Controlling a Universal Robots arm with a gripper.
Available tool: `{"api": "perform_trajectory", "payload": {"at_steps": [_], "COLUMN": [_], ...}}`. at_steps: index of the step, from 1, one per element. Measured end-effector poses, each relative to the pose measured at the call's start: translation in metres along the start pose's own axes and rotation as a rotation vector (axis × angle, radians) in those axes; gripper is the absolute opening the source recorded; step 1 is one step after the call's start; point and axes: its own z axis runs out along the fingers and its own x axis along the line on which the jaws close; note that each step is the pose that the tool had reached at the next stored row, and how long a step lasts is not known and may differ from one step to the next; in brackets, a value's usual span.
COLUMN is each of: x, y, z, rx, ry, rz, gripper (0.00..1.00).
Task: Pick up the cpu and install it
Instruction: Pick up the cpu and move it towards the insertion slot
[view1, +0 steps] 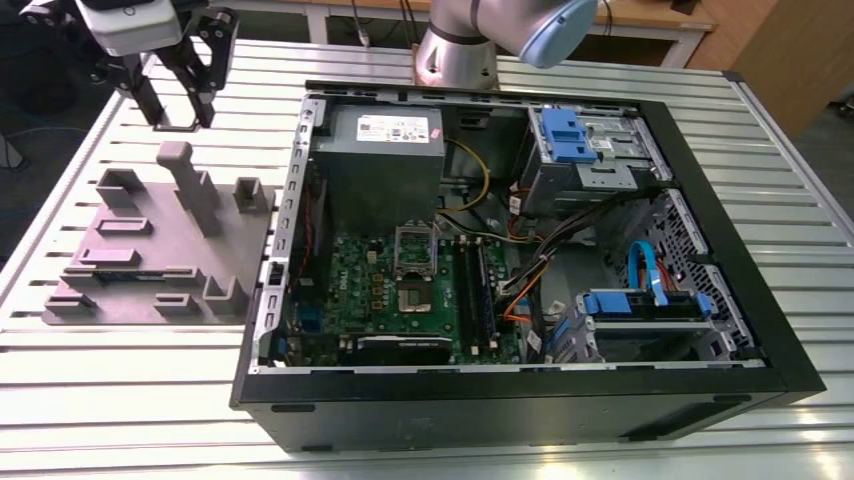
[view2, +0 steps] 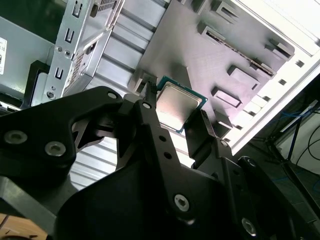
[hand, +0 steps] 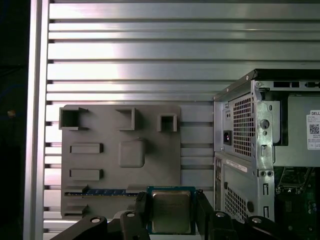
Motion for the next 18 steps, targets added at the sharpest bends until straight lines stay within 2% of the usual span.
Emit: {"api": "perform_trajectory", "payload": {"at_steps": [18], "x": [-0.0085], "y": [0.0001], "z": [-0.0001], "rx": [0.0], "ry": [0.0], "rz": [0.0], "gripper": [0.47]}}
